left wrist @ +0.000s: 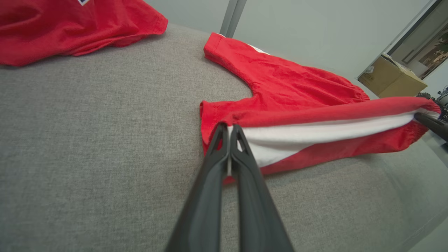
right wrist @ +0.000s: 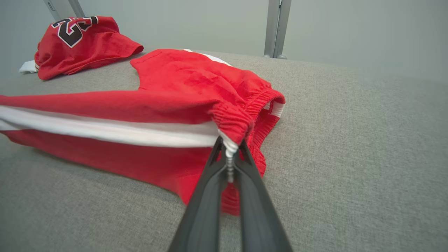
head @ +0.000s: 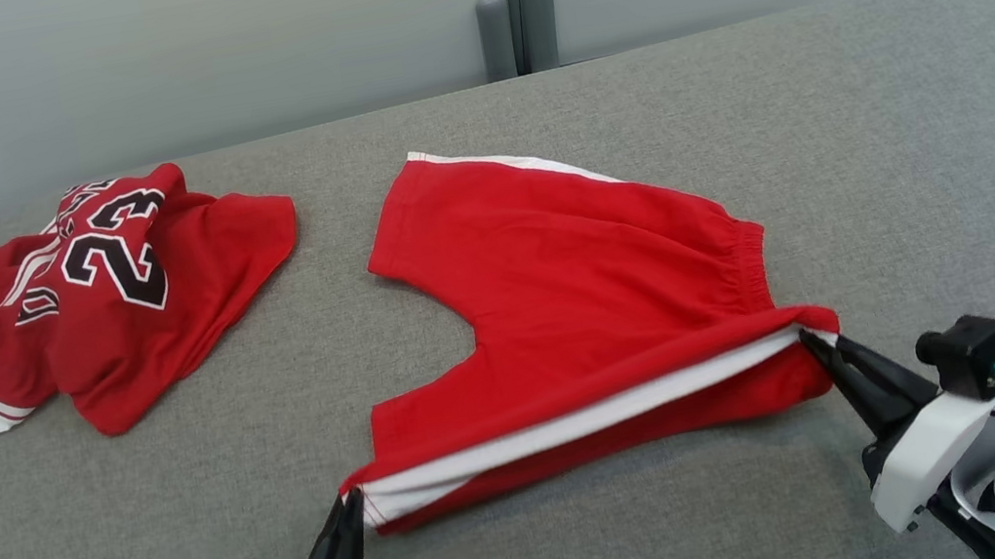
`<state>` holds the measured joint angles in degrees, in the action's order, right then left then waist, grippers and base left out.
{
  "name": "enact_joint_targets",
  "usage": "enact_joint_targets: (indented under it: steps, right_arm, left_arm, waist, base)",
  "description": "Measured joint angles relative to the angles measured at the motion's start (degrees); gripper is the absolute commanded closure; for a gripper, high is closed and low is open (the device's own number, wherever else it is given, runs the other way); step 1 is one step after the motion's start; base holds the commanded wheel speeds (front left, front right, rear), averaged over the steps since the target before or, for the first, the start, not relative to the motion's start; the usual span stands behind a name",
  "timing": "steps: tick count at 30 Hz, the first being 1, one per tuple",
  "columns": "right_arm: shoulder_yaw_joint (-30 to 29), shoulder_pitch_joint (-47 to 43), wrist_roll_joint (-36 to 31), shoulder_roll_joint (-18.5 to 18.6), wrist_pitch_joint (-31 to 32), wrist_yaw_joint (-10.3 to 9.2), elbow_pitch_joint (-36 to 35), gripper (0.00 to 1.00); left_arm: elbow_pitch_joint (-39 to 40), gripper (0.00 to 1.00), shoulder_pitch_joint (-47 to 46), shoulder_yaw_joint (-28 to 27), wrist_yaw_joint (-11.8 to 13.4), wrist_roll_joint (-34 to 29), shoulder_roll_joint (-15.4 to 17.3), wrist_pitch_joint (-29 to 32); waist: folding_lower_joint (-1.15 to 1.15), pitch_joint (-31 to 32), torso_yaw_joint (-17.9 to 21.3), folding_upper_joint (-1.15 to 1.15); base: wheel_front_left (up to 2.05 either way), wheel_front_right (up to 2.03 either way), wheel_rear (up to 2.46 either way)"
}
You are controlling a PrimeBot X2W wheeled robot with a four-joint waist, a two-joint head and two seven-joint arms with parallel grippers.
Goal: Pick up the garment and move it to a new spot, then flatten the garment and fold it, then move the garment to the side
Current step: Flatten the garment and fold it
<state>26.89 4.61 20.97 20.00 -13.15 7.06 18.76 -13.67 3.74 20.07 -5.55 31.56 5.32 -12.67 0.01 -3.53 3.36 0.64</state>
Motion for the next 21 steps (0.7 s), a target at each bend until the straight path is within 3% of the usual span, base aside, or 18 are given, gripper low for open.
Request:
enact_joint_targets:
  steps: [8,21]
  right_arm:
    - [-3.1,1.0,1.1,2.2,-0.5,0.00,-3.9,1.00]
    - [-6.6,-4.1,4.1,6.2,-1.0,0.01,-10.7,1.00]
  left_arm:
    - [7.6,1.00,-1.9,-1.5,-0.1,0.0,-0.6,-1.1]
    - [20.5,1.00,0.3,0.7,-0.2,-2.1,-0.6,-1.3]
  waist:
    - [0.00,1.4,0.2,0.00]
    - [0.00,4.1,-1.2,0.00]
  base:
    - [0.00,0.00,0.00]
    - [0.00,0.00,0.00]
